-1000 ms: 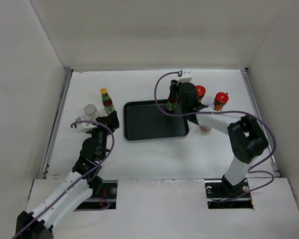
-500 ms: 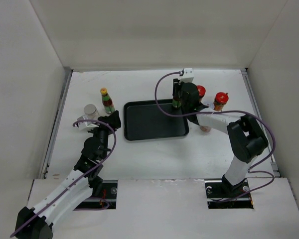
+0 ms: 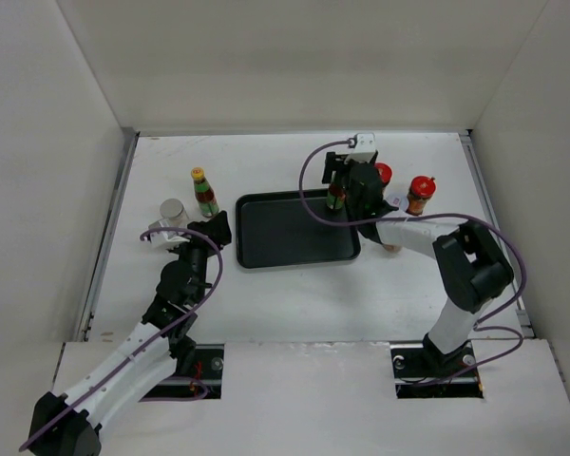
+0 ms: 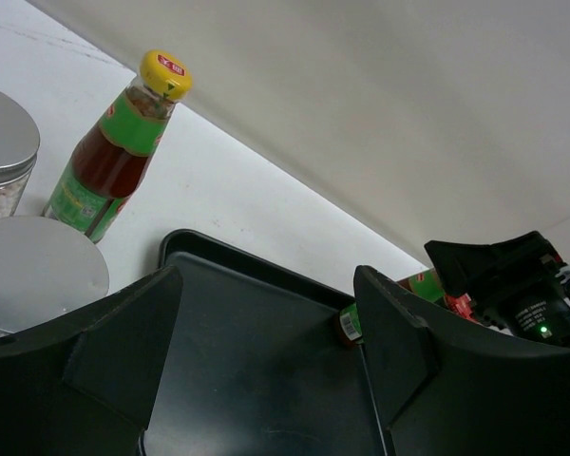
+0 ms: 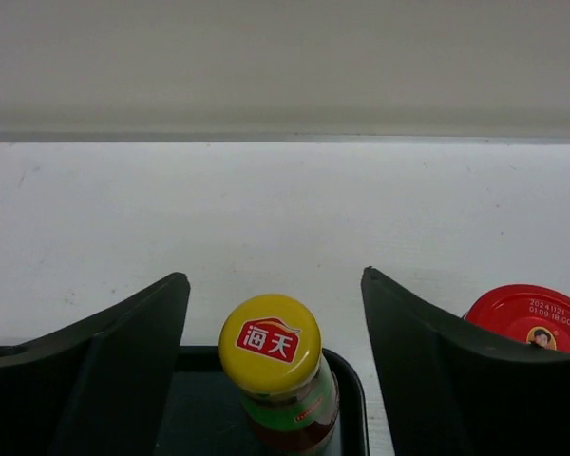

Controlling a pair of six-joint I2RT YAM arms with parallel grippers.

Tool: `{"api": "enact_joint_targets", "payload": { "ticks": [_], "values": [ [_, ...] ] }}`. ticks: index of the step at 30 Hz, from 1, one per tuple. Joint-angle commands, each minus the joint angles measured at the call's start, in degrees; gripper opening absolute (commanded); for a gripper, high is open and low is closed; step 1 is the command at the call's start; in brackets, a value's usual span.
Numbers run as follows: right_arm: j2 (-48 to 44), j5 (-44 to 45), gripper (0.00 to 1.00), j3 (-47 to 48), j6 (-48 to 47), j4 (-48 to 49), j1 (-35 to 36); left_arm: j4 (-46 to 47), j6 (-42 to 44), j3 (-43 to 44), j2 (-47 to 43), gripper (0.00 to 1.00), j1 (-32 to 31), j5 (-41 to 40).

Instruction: Organize the condiment bottles

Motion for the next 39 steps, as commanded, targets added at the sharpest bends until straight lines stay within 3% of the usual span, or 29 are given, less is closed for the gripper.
{"api": "enact_joint_targets", "payload": {
  "ticks": [1, 6, 8, 10, 11, 12, 13, 15, 18, 23, 26, 30, 39],
  "values": [
    [-6.1, 0.2, 0.82, 0.1, 1.9, 3.3, 0.4, 1.5, 1.0, 1.7, 0.0, 0.72, -0.1, 1.0],
    [-15.6, -0.5, 0.87, -0.7, 4.8, -3.7, 2.4, -0.9, 1.8, 6.1, 3.5, 0.63, -1.8, 0.1],
    [-19.7, -1.1, 0.81, -1.8, 7.7, -8.0, 3.5, -2.5, 2.5, 9.2, 7.0, 0.56, -2.1, -1.3],
    [-23.8, -1.2, 0.63, -5.2, 12.5, -10.3, 4.6, -4.2, 4.3, 12.9, 10.9, 0.46, -2.1, -2.0],
    [-26.1, -1.1, 0.44, -7.6, 15.1, -11.1, 5.2, -5.2, 5.6, 15.2, 13.0, 0.44, -1.9, -2.3],
    [-27.8, -1.1, 0.31, -9.7, 17.6, -12.0, 5.8, -5.8, 6.7, 16.8, 14.4, 0.43, -1.8, -2.6],
    [-29.3, -1.2, 0.24, -11.5, 19.8, -13.4, 6.4, -6.6, 8.1, 18.7, 16.3, 0.43, -1.5, -3.0],
    [-31.2, -1.6, 0.18, -13.7, 22.8, -18.0, 7.5, -8.7, 11.2, 22.9, 19.9, 0.44, -0.6, -4.9],
    [-32.7, -2.1, 0.22, -17.3, 24.1, -19.5, 9.9, -13.3, 15.0, 28.8, 23.9, 0.56, 1.3, -9.2],
    [-35.1, -3.2, 0.61, -26.3, 25.6, -9.4, 12.6, -18.0, 16.9, 34.8, 30.4, 0.70, 6.9, -13.0],
    [-35.5, -7.2, 0.69, -27.8, 26.1, -7.2, 12.9, -20.1, 17.5, 38.8, 35.1, 0.71, 8.9, -9.4],
    [-35.0, -8.5, 0.72, -28.1, 26.3, -6.9, 13.8, -24.1, 18.3, 43.1, 39.4, 0.72, 9.9, -7.1],
    [-32.4, -8.2, 0.73, -27.4, 26.1, -7.1, 14.3, -23.8, 18.6, 47.0, 47.8, 0.71, 14.1, -5.4]
  ]
}}
